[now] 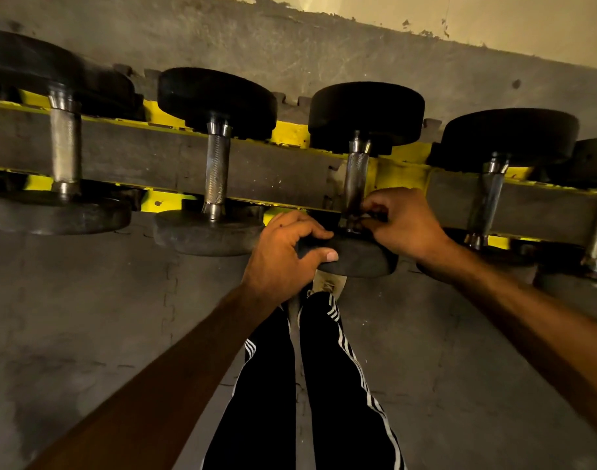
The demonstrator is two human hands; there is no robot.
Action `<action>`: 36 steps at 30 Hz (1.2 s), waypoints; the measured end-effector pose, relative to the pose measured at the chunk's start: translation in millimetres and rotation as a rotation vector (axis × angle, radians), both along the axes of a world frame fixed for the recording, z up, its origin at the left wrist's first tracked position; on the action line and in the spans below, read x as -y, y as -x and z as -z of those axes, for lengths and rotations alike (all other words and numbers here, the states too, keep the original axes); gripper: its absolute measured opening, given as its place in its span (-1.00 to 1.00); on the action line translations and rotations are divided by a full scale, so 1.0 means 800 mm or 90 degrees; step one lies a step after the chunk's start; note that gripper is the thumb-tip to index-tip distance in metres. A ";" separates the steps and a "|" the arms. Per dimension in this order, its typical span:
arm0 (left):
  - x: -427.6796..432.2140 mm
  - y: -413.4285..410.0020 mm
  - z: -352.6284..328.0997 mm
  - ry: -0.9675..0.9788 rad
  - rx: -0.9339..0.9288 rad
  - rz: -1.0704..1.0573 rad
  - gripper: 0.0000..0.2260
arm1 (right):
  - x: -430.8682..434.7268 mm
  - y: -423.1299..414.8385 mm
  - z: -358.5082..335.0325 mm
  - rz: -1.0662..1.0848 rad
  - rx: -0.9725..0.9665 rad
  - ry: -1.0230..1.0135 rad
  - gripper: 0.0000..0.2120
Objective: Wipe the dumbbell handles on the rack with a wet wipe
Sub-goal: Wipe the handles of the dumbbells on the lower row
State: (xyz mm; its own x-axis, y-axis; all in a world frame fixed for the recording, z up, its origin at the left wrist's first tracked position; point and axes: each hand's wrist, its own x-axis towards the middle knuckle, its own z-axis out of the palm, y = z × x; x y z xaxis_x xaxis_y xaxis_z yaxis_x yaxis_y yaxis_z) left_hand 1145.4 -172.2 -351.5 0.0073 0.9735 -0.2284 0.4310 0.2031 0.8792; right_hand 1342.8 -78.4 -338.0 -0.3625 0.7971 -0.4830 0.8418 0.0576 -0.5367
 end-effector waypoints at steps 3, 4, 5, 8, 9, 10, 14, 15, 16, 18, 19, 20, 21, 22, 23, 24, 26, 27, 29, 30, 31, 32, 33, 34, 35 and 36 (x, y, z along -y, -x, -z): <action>0.000 0.000 0.001 -0.011 -0.006 0.000 -0.77 | 0.000 -0.008 0.032 0.212 -0.010 0.128 -0.79; 0.000 -0.001 0.002 -0.013 -0.008 0.001 -0.77 | -0.004 -0.008 0.043 0.267 -0.027 0.174 -0.75; 0.000 -0.001 0.002 -0.014 -0.009 -0.001 -0.77 | -0.008 -0.008 0.051 0.304 -0.043 0.206 -0.75; 0.001 -0.002 0.005 -0.026 -0.013 -0.010 -0.78 | -0.020 -0.005 0.064 0.287 -0.054 0.272 -0.72; 0.001 -0.003 0.006 -0.031 -0.015 -0.014 -0.78 | -0.024 -0.004 0.068 0.257 -0.052 0.309 -0.68; 0.002 -0.003 0.007 -0.036 -0.015 -0.018 -0.78 | -0.028 -0.004 0.071 0.226 -0.047 0.351 -0.66; 0.003 -0.004 0.006 -0.030 -0.015 -0.023 -0.78 | -0.040 -0.005 0.074 0.176 -0.093 0.479 -0.69; 0.002 -0.004 0.005 -0.025 -0.013 -0.022 -0.78 | -0.041 -0.007 0.070 0.168 -0.112 0.496 -0.69; 0.002 -0.004 0.005 -0.020 -0.012 -0.020 -0.78 | -0.040 -0.008 0.067 0.162 -0.131 0.508 -0.67; 0.002 -0.003 0.004 -0.012 -0.010 -0.017 -0.78 | -0.034 -0.009 0.059 0.160 -0.136 0.483 -0.61; 0.001 -0.002 0.002 -0.007 -0.010 -0.014 -0.77 | -0.030 -0.009 0.057 0.171 -0.125 0.447 -0.62; 0.001 -0.002 0.001 -0.002 -0.009 -0.011 -0.77 | -0.026 -0.009 0.059 0.196 -0.119 0.407 -0.64; 0.000 -0.002 0.000 0.000 -0.007 -0.008 -0.77 | -0.023 -0.010 0.059 0.229 -0.117 0.373 -0.68; -0.001 -0.002 -0.001 0.000 -0.004 -0.004 -0.77 | -0.019 -0.013 0.060 0.268 -0.124 0.352 -0.71; -0.002 -0.002 -0.002 -0.001 -0.002 -0.001 -0.77 | -0.015 -0.018 0.058 0.307 -0.131 0.340 -0.74; -0.002 -0.002 -0.001 -0.004 -0.002 0.000 -0.77 | -0.010 -0.023 0.054 0.339 -0.142 0.323 -0.75; 0.000 -0.002 0.000 -0.013 -0.004 0.000 -0.78 | 0.002 -0.028 0.037 0.307 -0.155 0.243 -0.81; 0.001 -0.001 0.001 -0.016 -0.007 -0.002 -0.78 | 0.006 -0.027 0.029 0.237 -0.142 0.171 -0.85; 0.001 -0.002 0.001 -0.017 -0.009 -0.009 -0.78 | 0.011 -0.020 0.020 0.108 -0.133 0.014 -0.86; 0.001 -0.003 0.002 -0.018 -0.008 -0.011 -0.78 | 0.009 -0.016 0.020 0.082 -0.151 -0.051 -0.85; 0.001 -0.003 0.001 -0.019 -0.008 -0.011 -0.78 | 0.003 -0.012 0.023 0.082 -0.176 -0.108 -0.85; 0.000 -0.003 0.001 -0.017 -0.007 -0.009 -0.78 | -0.004 -0.010 0.026 0.097 -0.197 -0.168 -0.87; -0.001 -0.004 0.000 -0.010 -0.006 -0.005 -0.78 | -0.010 -0.009 0.029 0.118 -0.209 -0.227 -0.89; -0.001 -0.003 -0.001 -0.002 -0.007 0.000 -0.78 | -0.013 -0.007 0.030 0.130 -0.209 -0.270 -0.90; -0.002 -0.002 -0.002 0.005 -0.011 0.006 -0.77 | -0.013 -0.006 0.030 0.117 -0.201 -0.283 -0.92; -0.003 -0.001 -0.003 0.009 -0.013 0.010 -0.77 | -0.010 -0.005 0.030 0.073 -0.190 -0.271 -0.93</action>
